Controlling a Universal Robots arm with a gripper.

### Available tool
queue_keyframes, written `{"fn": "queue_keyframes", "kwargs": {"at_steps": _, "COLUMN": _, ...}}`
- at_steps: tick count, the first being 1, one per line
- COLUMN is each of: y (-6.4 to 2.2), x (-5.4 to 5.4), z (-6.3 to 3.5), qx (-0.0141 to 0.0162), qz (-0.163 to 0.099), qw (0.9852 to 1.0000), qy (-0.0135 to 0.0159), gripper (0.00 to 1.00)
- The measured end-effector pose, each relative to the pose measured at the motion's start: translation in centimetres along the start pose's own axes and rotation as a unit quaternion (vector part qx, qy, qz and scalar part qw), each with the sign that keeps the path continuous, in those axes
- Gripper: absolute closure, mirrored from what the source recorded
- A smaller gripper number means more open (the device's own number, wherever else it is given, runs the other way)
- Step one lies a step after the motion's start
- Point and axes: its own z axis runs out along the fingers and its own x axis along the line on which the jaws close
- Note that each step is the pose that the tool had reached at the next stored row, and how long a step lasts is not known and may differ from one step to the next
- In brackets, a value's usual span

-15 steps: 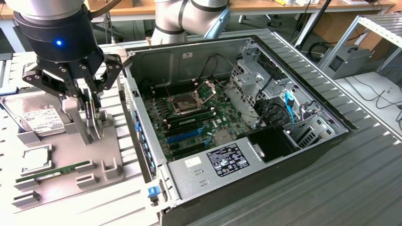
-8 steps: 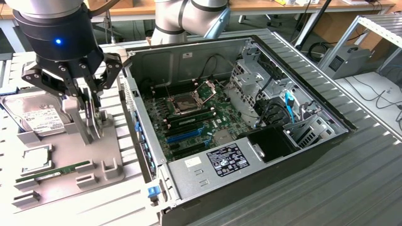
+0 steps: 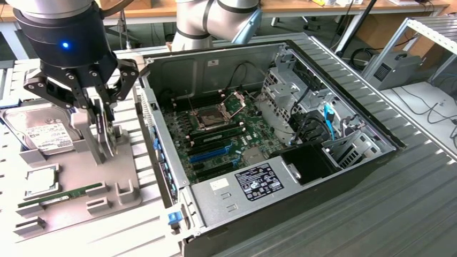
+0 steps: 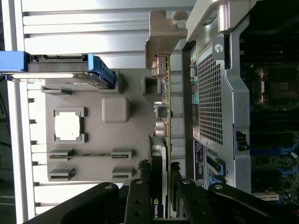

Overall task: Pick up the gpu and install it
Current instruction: 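Pick up the gpu and move the gpu toward the slot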

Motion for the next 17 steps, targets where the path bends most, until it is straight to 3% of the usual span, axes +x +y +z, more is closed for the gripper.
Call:
{"fn": "queue_keyframes", "kwargs": {"at_steps": 7, "y": 0.01, "x": 0.0, "z": -0.23, "qx": 0.0000, "qz": 0.000, "qw": 1.0000, "qy": -0.0001, "gripper": 0.73}}
{"fn": "queue_keyframes", "kwargs": {"at_steps": 17, "y": 0.06, "x": 0.0, "z": -1.68, "qx": 0.0000, "qz": 0.000, "qw": 1.0000, "qy": 0.0000, "gripper": 0.73}}
